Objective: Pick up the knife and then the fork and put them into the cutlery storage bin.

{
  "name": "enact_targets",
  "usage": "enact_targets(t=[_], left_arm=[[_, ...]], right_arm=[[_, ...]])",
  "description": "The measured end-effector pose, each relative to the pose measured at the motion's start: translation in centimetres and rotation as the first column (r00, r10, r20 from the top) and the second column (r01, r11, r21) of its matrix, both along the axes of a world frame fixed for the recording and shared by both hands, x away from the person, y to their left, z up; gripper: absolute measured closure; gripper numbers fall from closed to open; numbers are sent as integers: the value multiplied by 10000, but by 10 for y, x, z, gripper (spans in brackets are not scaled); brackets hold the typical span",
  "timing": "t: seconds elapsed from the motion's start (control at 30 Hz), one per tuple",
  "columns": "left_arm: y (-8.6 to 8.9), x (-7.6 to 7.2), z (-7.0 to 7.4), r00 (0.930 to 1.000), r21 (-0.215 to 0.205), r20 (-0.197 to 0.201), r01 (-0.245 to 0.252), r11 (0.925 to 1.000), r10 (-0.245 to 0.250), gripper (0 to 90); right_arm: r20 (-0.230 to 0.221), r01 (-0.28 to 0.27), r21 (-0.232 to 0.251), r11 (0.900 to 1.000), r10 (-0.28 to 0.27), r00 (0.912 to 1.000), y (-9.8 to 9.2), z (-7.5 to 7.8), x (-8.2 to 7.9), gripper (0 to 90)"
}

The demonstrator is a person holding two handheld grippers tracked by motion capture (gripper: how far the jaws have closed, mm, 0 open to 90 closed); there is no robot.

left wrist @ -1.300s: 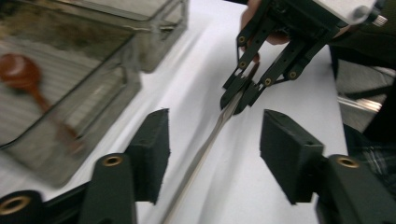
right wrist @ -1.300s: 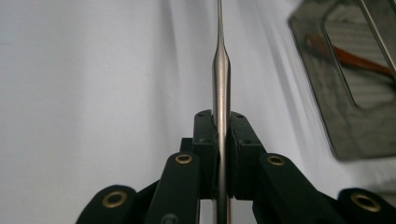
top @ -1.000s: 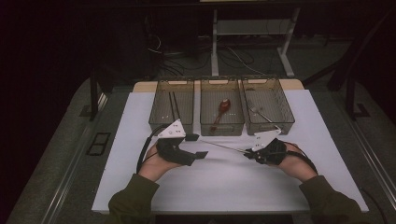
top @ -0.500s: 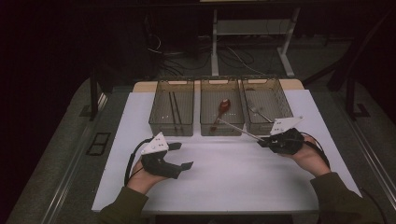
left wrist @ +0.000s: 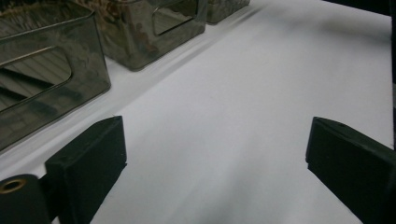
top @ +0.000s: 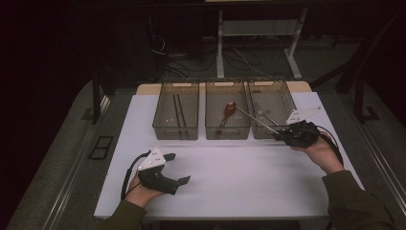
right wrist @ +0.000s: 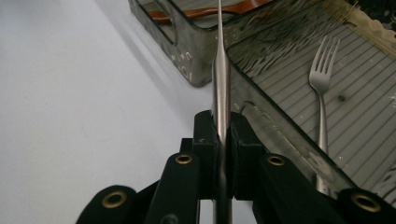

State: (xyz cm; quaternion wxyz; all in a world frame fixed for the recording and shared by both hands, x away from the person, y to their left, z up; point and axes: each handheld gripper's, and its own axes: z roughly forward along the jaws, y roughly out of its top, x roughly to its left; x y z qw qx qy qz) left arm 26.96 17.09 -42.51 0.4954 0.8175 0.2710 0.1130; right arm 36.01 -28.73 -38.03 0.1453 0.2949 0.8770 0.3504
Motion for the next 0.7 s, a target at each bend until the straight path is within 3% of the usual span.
enact_targets(t=[0.43,0.7], left_arm=[[-4,2,-7,9995,132,-254,168,9998,-164,0],[-5,1,-7,9994,106,-257,249,9996,-246,0]], right_arm=[[-195,776,500,9957,-767,9969,-10,8,19,823],[-482,1293,481,9904,-1270,9907,-12,13,35,823]])
